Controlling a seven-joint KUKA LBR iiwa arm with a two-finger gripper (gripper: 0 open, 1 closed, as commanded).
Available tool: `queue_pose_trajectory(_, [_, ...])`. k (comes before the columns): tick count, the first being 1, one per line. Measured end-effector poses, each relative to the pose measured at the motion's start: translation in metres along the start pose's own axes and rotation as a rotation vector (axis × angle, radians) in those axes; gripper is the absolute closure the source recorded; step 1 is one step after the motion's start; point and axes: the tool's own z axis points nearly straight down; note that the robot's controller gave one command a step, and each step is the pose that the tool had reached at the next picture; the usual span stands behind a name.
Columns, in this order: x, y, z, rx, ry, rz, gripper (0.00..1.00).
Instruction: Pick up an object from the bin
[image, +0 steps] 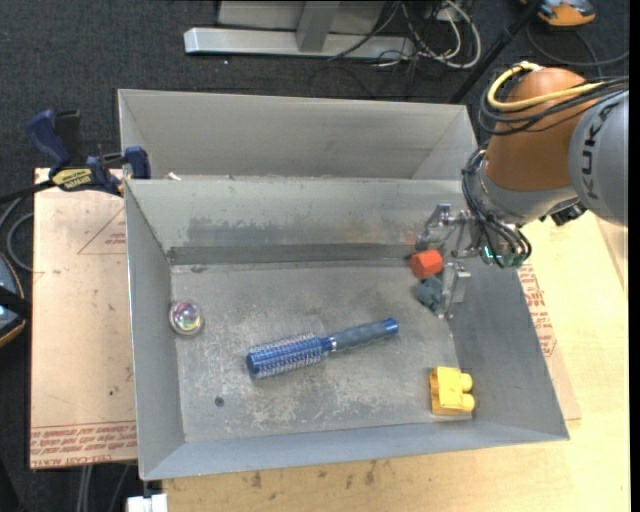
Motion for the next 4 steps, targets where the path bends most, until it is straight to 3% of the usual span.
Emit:
queue_pose_trajectory(1, [0.074,0.016,0.091,0.000,-0.003,-0.033,0.00])
queue_pose_trajectory(2, [0.027,0.079,0.092,0.003,-0.018,-0.186,0.00])
queue_pose_trajectory(3, [0.027,0.079,0.091,0.002,-0.023,-0.185,1.00])
queue_pose_trajectory(4, [0.013,0.061,-0.058,0.004,-0.017,-0.196,1.00])
